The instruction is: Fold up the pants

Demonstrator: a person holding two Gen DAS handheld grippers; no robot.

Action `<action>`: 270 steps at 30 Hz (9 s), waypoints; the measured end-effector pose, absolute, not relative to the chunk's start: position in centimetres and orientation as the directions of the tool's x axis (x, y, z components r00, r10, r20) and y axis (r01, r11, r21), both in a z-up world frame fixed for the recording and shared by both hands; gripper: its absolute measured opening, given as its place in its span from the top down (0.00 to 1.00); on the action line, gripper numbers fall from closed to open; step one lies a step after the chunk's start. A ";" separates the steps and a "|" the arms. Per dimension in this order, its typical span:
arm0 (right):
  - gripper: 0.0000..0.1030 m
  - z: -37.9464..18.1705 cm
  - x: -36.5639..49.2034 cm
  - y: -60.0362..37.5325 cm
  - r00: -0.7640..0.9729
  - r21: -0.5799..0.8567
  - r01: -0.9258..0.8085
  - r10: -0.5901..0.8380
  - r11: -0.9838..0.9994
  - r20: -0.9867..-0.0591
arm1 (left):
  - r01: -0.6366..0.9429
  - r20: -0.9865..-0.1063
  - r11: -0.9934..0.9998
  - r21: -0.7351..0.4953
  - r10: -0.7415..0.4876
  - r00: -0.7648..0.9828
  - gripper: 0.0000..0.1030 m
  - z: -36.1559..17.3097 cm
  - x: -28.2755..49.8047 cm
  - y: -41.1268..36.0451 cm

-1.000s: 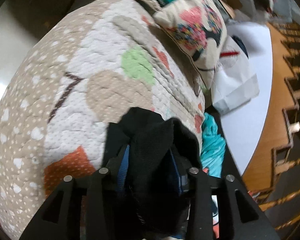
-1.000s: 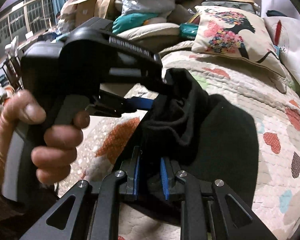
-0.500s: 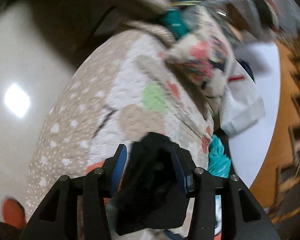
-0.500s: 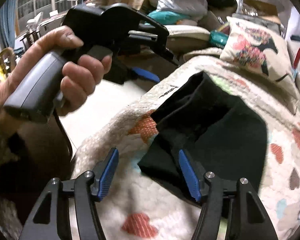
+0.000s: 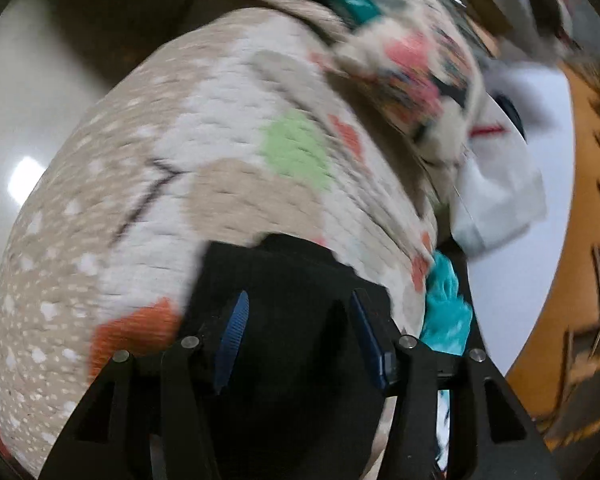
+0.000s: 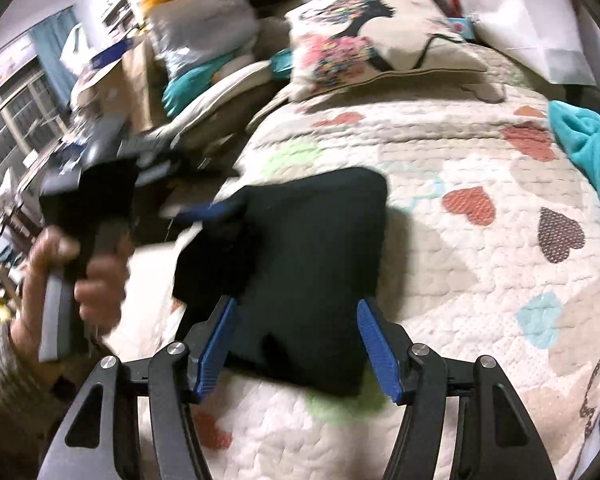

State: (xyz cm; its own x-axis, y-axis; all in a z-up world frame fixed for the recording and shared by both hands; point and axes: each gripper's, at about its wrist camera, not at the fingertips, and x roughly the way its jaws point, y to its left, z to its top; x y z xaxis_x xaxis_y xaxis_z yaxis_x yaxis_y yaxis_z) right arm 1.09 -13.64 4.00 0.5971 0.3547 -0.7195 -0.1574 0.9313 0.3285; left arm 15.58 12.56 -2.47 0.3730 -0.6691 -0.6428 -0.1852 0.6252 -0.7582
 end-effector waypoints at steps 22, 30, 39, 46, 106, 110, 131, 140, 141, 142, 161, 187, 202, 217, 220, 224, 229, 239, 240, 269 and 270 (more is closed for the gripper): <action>0.31 2.5 0.2 -15.5 0.622 0.209 -0.029 0.181 0.977 -0.762 | 0.023 -0.736 0.973 -0.230 -0.190 0.650 0.48 7.9 6.5 8.4; 0.14 9.0 -3.9 -14.9 0.853 0.096 0.011 0.041 0.995 -0.520 | -0.138 -0.488 0.989 -0.048 0.097 0.867 0.12 13.9 -1.8 7.7; 0.00 10.4 -5.2 -14.1 0.865 0.104 -0.044 0.090 0.994 -0.493 | -0.062 -0.354 0.994 0.088 0.090 0.931 0.02 17.6 -7.1 3.1; 0.00 10.1 -5.8 -15.6 0.858 0.172 -0.023 0.108 0.985 -0.503 | 0.040 -0.444 0.991 0.124 0.019 0.896 0.02 16.2 -8.1 0.6; 0.00 5.9 -4.9 -16.1 0.767 0.192 0.042 0.092 0.980 -0.636 | 0.112 -0.680 0.993 -0.035 -0.106 0.726 0.02 12.0 -7.1 1.4; 0.00 5.8 -4.9 -16.0 0.764 0.191 0.042 0.091 0.981 -0.639 | 0.111 -0.687 0.993 -0.037 -0.106 0.719 0.02 11.7 -6.9 1.5; 0.00 5.0 -4.6 -15.4 0.745 0.173 0.023 0.099 0.985 -0.659 | 0.106 -0.715 0.992 -0.062 -0.118 0.689 0.02 10.7 -6.5 1.8; 0.00 4.6 -4.5 -15.3 0.739 0.172 0.022 0.100 0.985 -0.666 | 0.106 -0.727 0.992 -0.068 -0.122 0.676 0.02 10.2 -6.3 1.9; 0.00 4.5 -4.5 -15.3 0.738 0.172 0.021 0.101 0.985 -0.667 | 0.105 -0.727 0.992 -0.069 -0.122 0.675 0.02 10.1 -6.3 1.9; 0.00 4.5 -4.5 -15.3 0.737 0.172 0.021 0.101 0.985 -0.668 | 0.105 -0.728 0.992 -0.070 -0.123 0.674 0.02 10.1 -6.2 1.9; 0.00 3.5 -4.0 -15.0 0.715 0.159 0.022 0.095 0.987 -0.693 | 0.081 -0.764 0.991 -0.109 -0.136 0.631 0.02 8.2 -5.2 2.7; 0.00 4.5 3.6 -18.1 0.612 0.417 -0.002 0.331 0.909 -0.718 | -0.081 -0.786 0.846 -0.527 -0.450 0.424 0.03 0.9 11.2 10.0; 0.10 -3.4 11.1 -16.4 0.436 0.616 -0.005 0.556 0.788 -0.708 | 0.104 -0.749 0.815 -0.570 -0.567 0.343 0.03 -2.1 11.2 7.4; 0.61 -0.8 10.6 -14.5 0.457 0.631 -0.091 0.595 0.771 -0.661 | 0.109 -0.707 0.798 -0.593 -0.580 0.404 0.59 0.9 10.2 7.3; 0.61 0.9 10.8 -14.3 0.462 0.603 -0.116 0.581 0.789 -0.670 | 0.116 -0.695 0.795 -0.595 -0.582 0.422 0.59 2.4 10.6 6.7; 0.61 3.1 11.9 -15.5 0.483 0.598 -0.121 0.573 0.793 -0.662 | 0.132 -0.684 0.794 -0.593 -0.583 0.438 0.59 4.2 12.0 5.3; 0.61 4.1 14.2 -17.6 0.518 0.590 -0.092 0.545 0.802 -0.660 | 0.142 -0.678 0.787 -0.600 -0.595 0.431 0.59 4.7 15.3 3.2; 0.62 1.9 19.0 -20.7 0.530 0.569 -0.030 0.496 0.822 -0.688 | 0.121 -0.710 0.804 -0.582 -0.575 0.406 0.59 1.7 21.5 1.0; 0.61 1.3 19.3 -20.9 0.526 0.563 -0.023 0.489 0.826 -0.696 | 0.110 -0.717 0.809 -0.577 -0.566 0.407 0.59 1.0 21.9 1.1; 0.22 3.5 7.7 -22.3 0.611 0.433 0.059 0.311 0.899 -0.728 | 0.058 -0.752 0.969 -0.239 -0.222 0.620 0.41 4.4 11.4 6.2; 0.22 3.9 6.8 -21.9 0.619 0.414 0.045 0.300 0.909 -0.726 | 0.046 -0.755 0.977 -0.207 -0.190 0.627 0.41 4.6 10.3 6.2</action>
State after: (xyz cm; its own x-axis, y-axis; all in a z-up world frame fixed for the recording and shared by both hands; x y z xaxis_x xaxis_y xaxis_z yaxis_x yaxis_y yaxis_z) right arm 6.83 -21.90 3.90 0.6193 0.3002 -0.7255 0.0447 0.9091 0.4143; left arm 10.33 6.18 4.63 0.6275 -0.1895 -0.7552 0.0459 0.9772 -0.2071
